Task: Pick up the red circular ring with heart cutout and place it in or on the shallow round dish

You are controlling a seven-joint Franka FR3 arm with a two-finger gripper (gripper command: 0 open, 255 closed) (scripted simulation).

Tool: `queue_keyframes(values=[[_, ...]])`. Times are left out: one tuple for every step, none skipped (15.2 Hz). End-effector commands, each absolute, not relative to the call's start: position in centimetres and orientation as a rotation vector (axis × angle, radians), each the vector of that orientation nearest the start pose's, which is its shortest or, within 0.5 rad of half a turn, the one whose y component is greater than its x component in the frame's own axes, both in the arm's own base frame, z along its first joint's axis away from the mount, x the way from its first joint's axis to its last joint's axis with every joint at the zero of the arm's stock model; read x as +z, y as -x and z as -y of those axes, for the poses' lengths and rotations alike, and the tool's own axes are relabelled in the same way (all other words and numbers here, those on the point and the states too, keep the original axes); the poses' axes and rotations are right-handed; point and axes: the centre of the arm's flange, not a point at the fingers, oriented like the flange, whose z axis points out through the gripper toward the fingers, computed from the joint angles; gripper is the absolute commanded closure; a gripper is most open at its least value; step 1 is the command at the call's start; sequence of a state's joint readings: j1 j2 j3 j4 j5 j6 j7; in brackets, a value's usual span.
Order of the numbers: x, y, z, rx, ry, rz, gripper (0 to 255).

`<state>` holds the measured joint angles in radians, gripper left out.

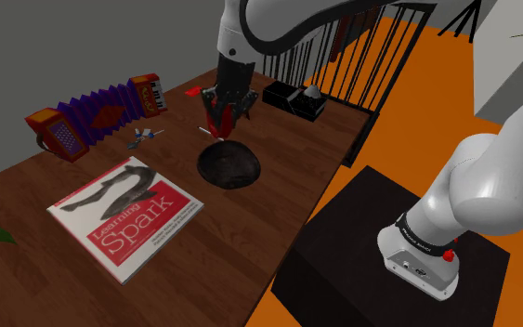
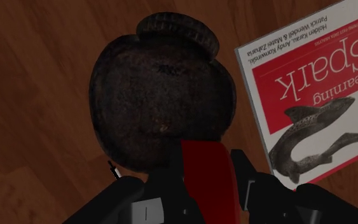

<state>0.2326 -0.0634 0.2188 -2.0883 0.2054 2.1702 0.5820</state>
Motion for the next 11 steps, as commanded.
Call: queue_keyframes(values=[[45.6, -48.8, -24.7, -0.066, 2.907, -0.342, 255], [45.0, -48.8, -24.7, -0.066, 2.907, -0.342, 255], [44.5, -48.8, -24.7, -0.066, 2.907, -0.342, 255], [43.8, -48.8, -24.7, -0.066, 2.907, -0.342, 255], [43.8, -48.8, -24.7, -0.066, 2.907, -0.342, 255], [43.8, -48.8, -24.7, -0.066, 2.907, -0.342, 255], [43.8, -48.8, -24.7, -0.066, 2.907, -0.342, 255], [43.8, -48.8, -24.7, -0.066, 2.907, -0.342, 255], [43.8, -48.8, -24.7, -0.066, 2.907, -0.342, 255], [43.8, -48.8, -24.7, -0.066, 2.907, -0.342, 255], [43.8, -48.8, -24.7, -0.066, 2.907, -0.342, 255]])
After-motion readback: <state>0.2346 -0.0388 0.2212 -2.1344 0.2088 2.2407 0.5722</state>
